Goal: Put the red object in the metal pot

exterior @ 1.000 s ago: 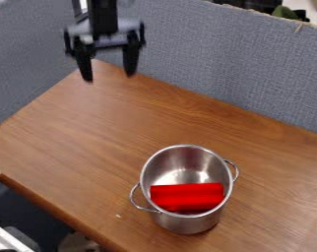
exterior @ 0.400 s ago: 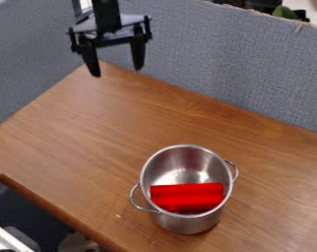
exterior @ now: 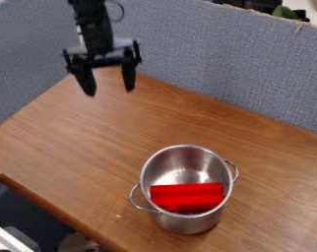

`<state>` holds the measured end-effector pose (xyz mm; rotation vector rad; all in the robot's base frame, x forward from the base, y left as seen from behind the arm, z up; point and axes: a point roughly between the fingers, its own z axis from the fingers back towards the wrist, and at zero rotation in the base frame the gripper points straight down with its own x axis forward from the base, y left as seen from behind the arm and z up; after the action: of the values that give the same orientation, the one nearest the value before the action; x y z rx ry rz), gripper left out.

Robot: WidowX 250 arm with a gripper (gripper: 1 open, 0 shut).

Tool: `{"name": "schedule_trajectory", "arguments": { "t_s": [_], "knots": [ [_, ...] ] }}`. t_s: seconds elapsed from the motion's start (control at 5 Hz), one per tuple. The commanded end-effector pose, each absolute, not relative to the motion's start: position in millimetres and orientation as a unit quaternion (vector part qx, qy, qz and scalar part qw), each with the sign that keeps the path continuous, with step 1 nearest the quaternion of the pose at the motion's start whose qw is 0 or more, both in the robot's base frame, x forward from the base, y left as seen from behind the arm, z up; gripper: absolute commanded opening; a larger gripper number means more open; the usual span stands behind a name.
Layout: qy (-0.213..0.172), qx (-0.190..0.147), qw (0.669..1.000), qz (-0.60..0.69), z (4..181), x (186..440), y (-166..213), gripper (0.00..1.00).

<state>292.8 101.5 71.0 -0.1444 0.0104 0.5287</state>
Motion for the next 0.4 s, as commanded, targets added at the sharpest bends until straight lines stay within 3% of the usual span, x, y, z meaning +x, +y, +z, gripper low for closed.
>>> {"name": "schedule_trajectory", "arguments": {
  "t_s": [0.0,0.2],
  "knots": [
    [-0.012,-0.074,0.965,0.25,66.6,295.7,111.5,1.0],
    [-0.017,-0.075,0.947,0.312,92.0,274.5,156.2,1.0]
  ]
}}
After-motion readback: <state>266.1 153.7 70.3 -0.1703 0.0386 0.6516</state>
